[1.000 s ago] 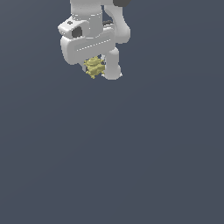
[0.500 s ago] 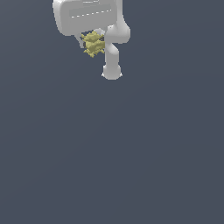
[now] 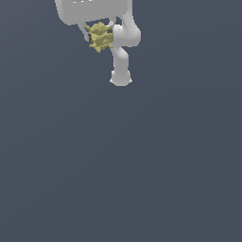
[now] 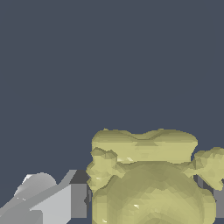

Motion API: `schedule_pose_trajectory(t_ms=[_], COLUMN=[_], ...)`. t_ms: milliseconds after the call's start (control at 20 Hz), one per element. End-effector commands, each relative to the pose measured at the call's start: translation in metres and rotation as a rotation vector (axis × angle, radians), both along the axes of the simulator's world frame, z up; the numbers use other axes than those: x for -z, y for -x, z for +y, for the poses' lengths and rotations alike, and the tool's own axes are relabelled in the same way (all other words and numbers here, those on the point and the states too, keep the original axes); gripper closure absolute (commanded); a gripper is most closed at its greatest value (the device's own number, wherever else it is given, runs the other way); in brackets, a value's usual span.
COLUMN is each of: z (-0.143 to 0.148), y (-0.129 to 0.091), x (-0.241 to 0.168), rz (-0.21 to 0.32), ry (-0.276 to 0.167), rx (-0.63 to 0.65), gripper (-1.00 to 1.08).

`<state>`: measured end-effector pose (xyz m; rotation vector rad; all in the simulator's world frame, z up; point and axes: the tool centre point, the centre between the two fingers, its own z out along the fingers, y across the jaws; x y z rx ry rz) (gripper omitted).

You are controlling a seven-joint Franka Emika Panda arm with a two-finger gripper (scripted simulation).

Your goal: Pick up the object and move it to a goal position.

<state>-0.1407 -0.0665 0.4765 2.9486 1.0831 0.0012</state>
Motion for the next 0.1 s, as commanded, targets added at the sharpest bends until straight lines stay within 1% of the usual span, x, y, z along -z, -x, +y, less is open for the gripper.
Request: schedule_pose_trajectory(t_ms=[0, 50], z=[-0.0001, -0.0001], y=[-0.0004, -0.0006], x=[-0.0001, 0.0001], rz=[0.001, 0.001], ry=[0.000, 0.000], rx=[0.000, 0.000], gripper=[1.08, 1.08])
